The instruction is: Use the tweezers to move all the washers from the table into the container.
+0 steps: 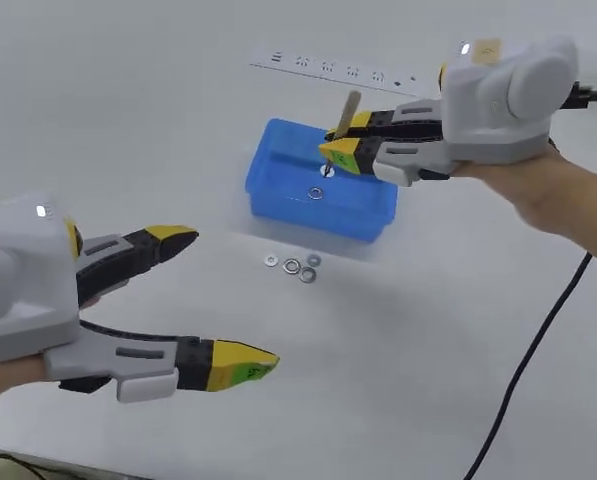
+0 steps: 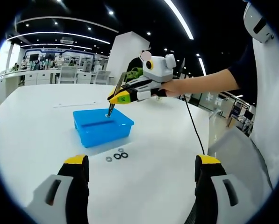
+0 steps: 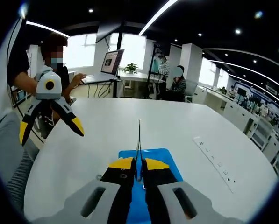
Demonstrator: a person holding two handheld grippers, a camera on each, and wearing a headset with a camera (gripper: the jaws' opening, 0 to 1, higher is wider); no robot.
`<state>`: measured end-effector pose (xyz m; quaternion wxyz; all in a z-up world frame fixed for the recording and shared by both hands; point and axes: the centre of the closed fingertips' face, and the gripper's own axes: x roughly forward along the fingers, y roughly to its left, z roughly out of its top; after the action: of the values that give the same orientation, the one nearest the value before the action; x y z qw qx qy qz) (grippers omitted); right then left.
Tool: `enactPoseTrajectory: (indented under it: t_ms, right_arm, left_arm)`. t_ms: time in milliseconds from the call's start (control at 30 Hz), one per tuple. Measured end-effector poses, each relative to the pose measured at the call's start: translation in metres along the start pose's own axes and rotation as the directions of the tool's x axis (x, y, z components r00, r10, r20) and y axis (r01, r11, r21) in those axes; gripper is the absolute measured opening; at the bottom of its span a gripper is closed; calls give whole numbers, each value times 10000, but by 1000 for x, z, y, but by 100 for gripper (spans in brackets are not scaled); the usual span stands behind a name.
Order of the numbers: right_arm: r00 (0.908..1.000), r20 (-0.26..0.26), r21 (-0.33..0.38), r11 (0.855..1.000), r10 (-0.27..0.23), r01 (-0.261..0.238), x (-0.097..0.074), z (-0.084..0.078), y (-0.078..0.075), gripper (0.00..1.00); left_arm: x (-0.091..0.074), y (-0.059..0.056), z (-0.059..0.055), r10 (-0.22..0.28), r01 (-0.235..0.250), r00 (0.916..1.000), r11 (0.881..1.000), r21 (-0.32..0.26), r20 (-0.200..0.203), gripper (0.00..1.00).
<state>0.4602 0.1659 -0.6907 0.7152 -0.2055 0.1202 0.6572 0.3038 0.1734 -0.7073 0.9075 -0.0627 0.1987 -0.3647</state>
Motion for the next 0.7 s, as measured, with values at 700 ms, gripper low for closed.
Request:
enactPoseTrajectory:
  t_ms: [700]
  right_arm:
    - [9981, -568, 650, 9977, 237, -200, 20, -42, -8, 9]
  left_arm:
    - [0, 8, -2, 215, -221, 9993, 9996, -191, -313, 99]
